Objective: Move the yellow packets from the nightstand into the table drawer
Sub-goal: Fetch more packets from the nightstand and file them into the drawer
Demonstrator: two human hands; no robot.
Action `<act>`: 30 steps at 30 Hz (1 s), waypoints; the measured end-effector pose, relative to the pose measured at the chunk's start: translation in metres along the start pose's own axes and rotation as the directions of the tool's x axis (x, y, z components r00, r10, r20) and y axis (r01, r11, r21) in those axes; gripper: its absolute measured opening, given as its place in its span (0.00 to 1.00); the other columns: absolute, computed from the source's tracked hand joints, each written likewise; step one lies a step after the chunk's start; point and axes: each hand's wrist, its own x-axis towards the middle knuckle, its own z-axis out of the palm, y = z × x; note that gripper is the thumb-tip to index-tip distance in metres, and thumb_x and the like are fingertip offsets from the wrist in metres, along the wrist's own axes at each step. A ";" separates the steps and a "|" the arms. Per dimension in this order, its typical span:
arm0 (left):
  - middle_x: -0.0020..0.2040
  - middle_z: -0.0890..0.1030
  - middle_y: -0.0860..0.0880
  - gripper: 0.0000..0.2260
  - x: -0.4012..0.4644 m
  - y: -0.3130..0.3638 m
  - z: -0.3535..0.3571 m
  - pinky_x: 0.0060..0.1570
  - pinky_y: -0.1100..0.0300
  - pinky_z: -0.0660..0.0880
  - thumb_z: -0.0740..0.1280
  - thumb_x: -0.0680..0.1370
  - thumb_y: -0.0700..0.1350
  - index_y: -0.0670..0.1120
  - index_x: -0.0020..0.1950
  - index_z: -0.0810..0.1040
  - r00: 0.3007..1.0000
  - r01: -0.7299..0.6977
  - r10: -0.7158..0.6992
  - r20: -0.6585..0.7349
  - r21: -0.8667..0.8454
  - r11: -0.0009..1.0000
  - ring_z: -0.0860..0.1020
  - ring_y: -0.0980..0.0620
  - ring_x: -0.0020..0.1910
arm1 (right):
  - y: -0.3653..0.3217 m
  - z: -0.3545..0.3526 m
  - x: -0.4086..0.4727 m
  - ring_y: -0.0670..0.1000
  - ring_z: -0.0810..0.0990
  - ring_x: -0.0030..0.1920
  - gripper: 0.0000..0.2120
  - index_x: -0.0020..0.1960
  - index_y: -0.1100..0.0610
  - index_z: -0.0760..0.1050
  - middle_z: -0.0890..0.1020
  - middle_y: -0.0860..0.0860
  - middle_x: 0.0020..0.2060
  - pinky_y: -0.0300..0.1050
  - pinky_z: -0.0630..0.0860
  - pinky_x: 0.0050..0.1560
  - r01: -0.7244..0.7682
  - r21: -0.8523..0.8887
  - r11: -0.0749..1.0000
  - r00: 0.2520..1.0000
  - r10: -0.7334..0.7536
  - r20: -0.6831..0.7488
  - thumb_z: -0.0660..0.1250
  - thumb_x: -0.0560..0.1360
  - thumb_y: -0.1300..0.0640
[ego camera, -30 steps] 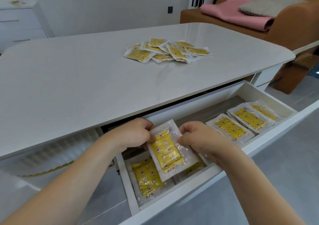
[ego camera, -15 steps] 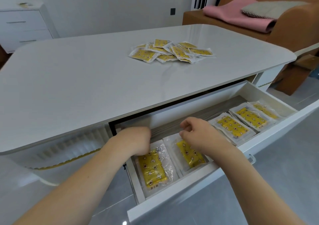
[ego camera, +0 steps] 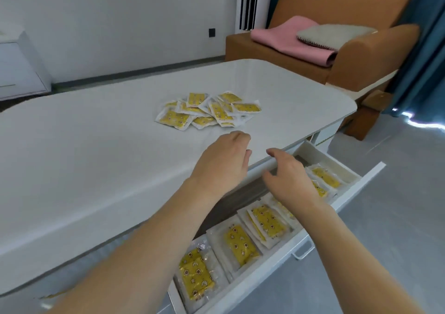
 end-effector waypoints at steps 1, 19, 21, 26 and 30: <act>0.60 0.77 0.45 0.13 0.015 0.003 -0.015 0.53 0.48 0.75 0.59 0.82 0.45 0.41 0.63 0.74 1.000 0.002 -0.002 0.007 -0.005 1.000 0.75 0.45 0.58 | -0.013 -0.023 0.006 0.52 0.74 0.64 0.24 0.75 0.56 0.63 0.69 0.52 0.72 0.44 0.71 0.61 -0.025 -0.005 1.000 1.000 0.025 0.003 0.61 0.79 0.58; 0.74 0.68 0.43 0.22 0.187 0.157 -0.561 0.70 0.53 0.61 0.59 0.83 0.47 0.41 0.75 0.64 0.998 -0.068 0.069 -0.005 0.099 0.993 0.66 0.43 0.71 | -0.378 -0.510 0.022 0.56 0.71 0.67 0.22 0.71 0.62 0.66 0.72 0.57 0.68 0.46 0.68 0.63 -0.168 -0.149 0.975 0.986 0.166 -0.023 0.62 0.78 0.59; 0.74 0.67 0.43 0.23 0.180 0.150 -0.593 0.71 0.53 0.60 0.59 0.83 0.47 0.41 0.76 0.63 0.996 -0.086 0.089 -0.030 0.113 0.990 0.65 0.43 0.72 | -0.406 -0.519 0.013 0.56 0.67 0.71 0.26 0.75 0.62 0.62 0.68 0.57 0.72 0.47 0.66 0.67 -0.158 -0.154 0.975 0.987 0.155 -0.033 0.62 0.79 0.58; 0.74 0.68 0.43 0.23 0.154 0.118 -0.654 0.72 0.53 0.60 0.59 0.83 0.48 0.41 0.76 0.63 0.987 -0.143 0.151 -0.050 0.128 0.981 0.65 0.43 0.72 | -0.474 -0.508 -0.009 0.56 0.68 0.70 0.27 0.75 0.61 0.62 0.68 0.56 0.72 0.48 0.68 0.66 -0.161 -0.135 0.978 0.984 0.149 -0.093 0.62 0.78 0.56; 0.73 0.69 0.41 0.23 0.137 0.093 -0.695 0.71 0.53 0.60 0.60 0.83 0.47 0.39 0.75 0.65 0.983 -0.164 0.173 -0.060 0.135 0.977 0.66 0.44 0.72 | -0.521 -0.494 -0.019 0.55 0.69 0.68 0.23 0.71 0.61 0.65 0.71 0.56 0.69 0.47 0.68 0.64 -0.141 -0.130 0.981 0.985 0.126 -0.118 0.62 0.78 0.57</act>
